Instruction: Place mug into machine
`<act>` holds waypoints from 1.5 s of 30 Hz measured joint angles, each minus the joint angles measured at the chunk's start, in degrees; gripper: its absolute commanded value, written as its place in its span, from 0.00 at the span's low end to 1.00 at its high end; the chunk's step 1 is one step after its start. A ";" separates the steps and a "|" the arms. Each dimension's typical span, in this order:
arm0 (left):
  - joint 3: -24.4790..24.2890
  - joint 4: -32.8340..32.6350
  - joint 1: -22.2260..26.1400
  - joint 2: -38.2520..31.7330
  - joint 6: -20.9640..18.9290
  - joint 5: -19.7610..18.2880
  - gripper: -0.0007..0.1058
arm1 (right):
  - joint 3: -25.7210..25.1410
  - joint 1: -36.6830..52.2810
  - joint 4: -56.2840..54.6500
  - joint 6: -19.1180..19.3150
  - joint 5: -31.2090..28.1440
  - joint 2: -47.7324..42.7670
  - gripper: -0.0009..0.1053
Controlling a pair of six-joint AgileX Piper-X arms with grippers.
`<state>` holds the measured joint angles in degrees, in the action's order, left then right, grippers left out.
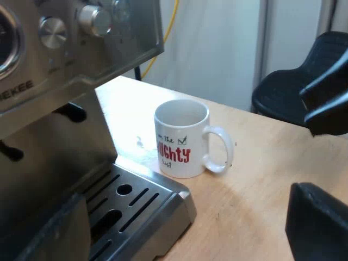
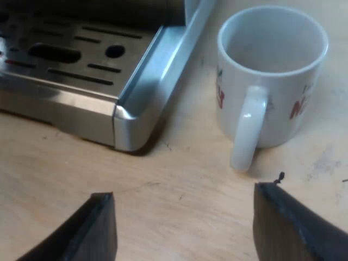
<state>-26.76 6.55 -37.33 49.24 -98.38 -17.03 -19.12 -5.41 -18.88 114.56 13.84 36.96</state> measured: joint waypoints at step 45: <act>0.00 -9.50 0.00 0.00 -0.11 0.42 0.77 | 13.61 -7.87 71.72 -11.96 -21.02 45.16 0.54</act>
<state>-26.76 -2.94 -37.33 49.24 -98.50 -16.61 -5.51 -13.28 52.84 102.61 -7.18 82.12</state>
